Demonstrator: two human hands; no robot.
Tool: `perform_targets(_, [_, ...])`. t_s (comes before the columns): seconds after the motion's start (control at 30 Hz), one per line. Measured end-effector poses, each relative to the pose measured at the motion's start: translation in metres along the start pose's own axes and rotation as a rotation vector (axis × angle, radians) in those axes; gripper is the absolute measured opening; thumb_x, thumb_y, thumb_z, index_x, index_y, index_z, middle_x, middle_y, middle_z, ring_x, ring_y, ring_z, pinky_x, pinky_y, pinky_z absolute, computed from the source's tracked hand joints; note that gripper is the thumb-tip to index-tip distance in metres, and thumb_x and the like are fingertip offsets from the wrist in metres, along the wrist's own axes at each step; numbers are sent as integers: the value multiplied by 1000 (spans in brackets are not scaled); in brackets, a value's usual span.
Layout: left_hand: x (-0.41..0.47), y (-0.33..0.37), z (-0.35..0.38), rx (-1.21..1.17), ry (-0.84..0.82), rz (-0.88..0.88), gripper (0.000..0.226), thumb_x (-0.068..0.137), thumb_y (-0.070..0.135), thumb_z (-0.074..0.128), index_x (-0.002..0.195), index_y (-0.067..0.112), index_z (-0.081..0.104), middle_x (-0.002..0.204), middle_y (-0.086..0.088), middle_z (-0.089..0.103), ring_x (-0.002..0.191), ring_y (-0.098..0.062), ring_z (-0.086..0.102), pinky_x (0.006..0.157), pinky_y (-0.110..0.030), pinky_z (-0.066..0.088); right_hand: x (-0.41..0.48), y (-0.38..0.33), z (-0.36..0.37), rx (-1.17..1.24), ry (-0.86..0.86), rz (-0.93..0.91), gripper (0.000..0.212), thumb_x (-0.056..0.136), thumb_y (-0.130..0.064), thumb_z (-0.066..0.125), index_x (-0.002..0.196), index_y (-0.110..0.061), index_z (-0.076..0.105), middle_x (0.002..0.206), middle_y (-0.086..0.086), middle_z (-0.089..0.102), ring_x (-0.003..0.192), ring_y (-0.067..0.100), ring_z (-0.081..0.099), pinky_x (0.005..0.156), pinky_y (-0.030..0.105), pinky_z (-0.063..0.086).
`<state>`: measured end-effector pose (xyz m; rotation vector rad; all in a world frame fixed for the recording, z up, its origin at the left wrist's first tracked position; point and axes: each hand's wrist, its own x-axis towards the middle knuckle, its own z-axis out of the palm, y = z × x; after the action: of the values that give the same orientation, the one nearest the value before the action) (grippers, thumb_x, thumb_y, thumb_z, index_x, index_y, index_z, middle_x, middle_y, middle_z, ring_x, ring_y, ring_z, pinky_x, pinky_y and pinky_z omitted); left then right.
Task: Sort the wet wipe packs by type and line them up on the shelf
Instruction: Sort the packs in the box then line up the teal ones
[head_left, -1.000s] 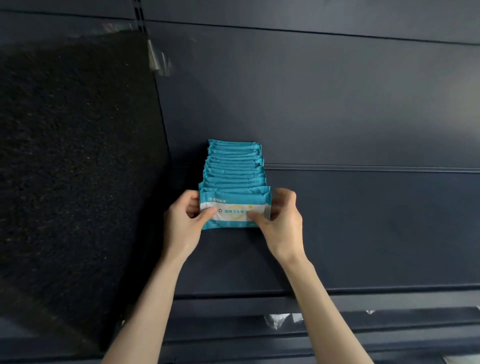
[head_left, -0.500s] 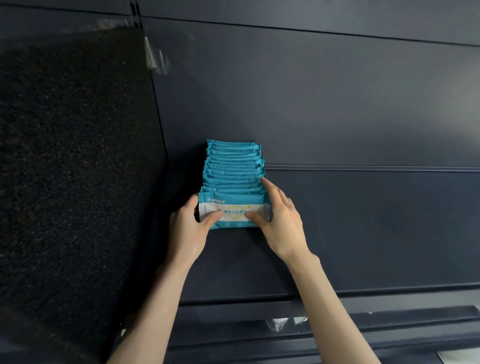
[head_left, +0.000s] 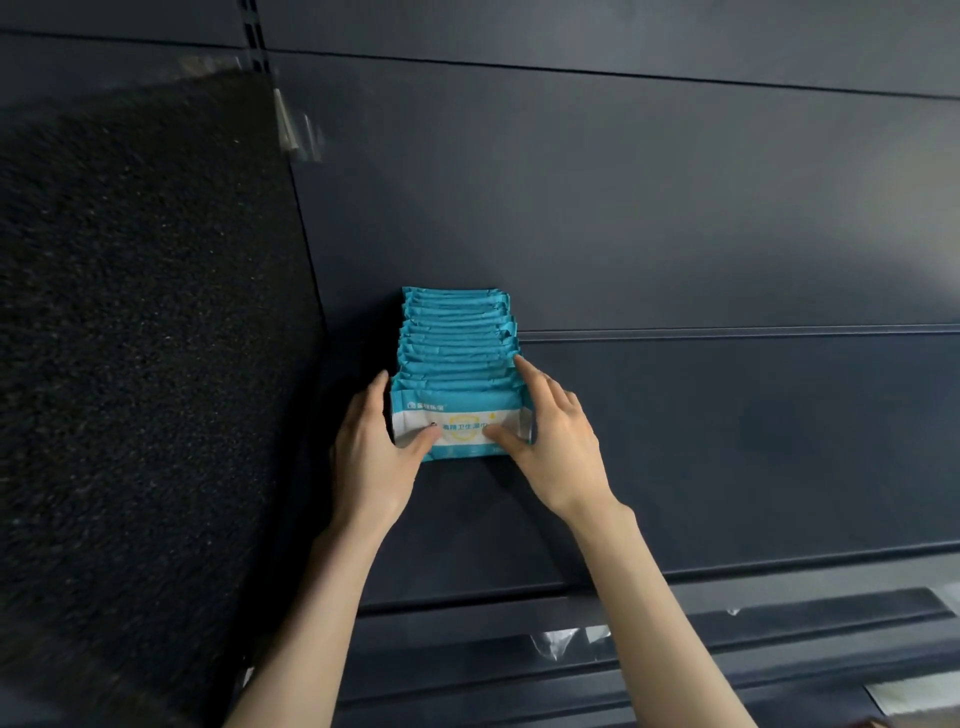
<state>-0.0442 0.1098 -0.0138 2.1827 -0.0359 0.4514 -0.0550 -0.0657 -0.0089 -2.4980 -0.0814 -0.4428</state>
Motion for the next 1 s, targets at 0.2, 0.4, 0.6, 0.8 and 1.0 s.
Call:
perform_targets(0.2, [-12,19,-6,77,93,224,64,78,21,76,133,4,49,132,-13,52,122,-29,47,100,-38,38,-15,-5,-25,-21,103,-16,56,92,-37,58,141,-18,40,147,-2,39,131,19,35,104,35,36])
perform_targets(0.4, [-35,61,9,83,22,404,46,83,31,58,121,6,59,120,-9,61,117,-26,50,98,-40,40,-54,15,-66,-80,284,35,38,92,-32,58,126,-15,56,138,0,50,122,22,45,93,32,42])
perform_targets(0.6, [-106,117,58,7,-162,568,42,87,40,47,117,13,61,114,0,62,109,-16,51,92,-31,41,-137,67,-120,-148,401,161,31,92,-28,61,119,-14,61,131,0,56,117,21,51,91,27,40])
perform_targets(0.8, [-227,160,127,-56,-453,584,32,89,27,62,119,16,60,115,3,62,109,-15,53,91,-34,45,-271,130,-175,-210,353,370,31,92,-27,60,121,-18,60,129,-2,57,119,18,51,97,28,39])
perform_targets(1.0, [-341,191,195,-72,-755,625,38,86,36,52,117,17,61,111,3,63,103,-11,52,89,-30,44,-406,194,-208,-277,378,604,26,84,-19,70,110,-15,65,116,2,64,104,25,60,86,31,48])
